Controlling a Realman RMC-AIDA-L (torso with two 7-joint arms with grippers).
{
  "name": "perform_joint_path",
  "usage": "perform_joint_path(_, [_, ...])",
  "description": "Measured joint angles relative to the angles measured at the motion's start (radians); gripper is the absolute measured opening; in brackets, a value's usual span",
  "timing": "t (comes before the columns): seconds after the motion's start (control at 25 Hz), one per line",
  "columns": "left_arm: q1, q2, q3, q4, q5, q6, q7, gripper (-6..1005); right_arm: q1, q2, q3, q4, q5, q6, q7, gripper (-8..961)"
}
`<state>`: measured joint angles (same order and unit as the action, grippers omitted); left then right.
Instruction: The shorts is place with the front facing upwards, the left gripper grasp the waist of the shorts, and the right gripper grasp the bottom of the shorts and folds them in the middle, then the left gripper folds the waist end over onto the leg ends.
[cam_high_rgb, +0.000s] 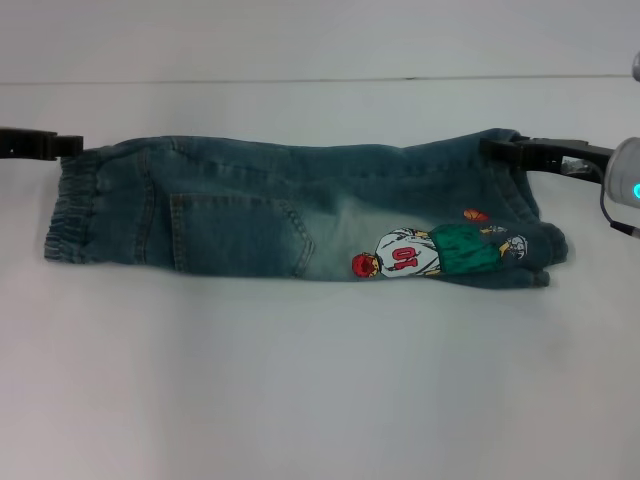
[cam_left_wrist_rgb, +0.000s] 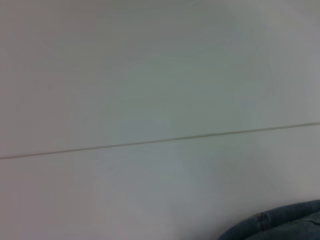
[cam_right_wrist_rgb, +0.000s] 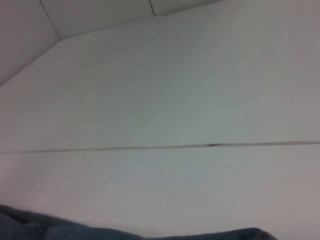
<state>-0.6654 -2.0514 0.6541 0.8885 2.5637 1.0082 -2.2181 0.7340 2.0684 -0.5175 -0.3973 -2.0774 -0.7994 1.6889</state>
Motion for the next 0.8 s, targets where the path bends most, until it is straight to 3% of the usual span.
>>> perform_joint_path(0.24, [0.019,0.001,-0.009,0.024,-0.008,0.024,-0.001,530,-0.033,-0.023,0.001,-0.009,0.063,-0.042,0.005,692])
perform_joint_path(0.36, [0.022,0.001,-0.018,0.033,-0.010,0.061,0.000,763,-0.052,-0.039,0.001,-0.012,0.095,-0.090,0.010,768])
perform_joint_path(0.6, [0.043,0.009,-0.022,0.096,-0.073,0.246,0.042,860,-0.101,-0.086,0.001,-0.019,0.136,-0.315,0.005,901])
perform_joint_path(0.8, [0.063,0.021,-0.040,0.126,-0.172,0.469,0.143,940,-0.138,-0.111,-0.013,-0.072,0.130,-0.656,-0.054,927])
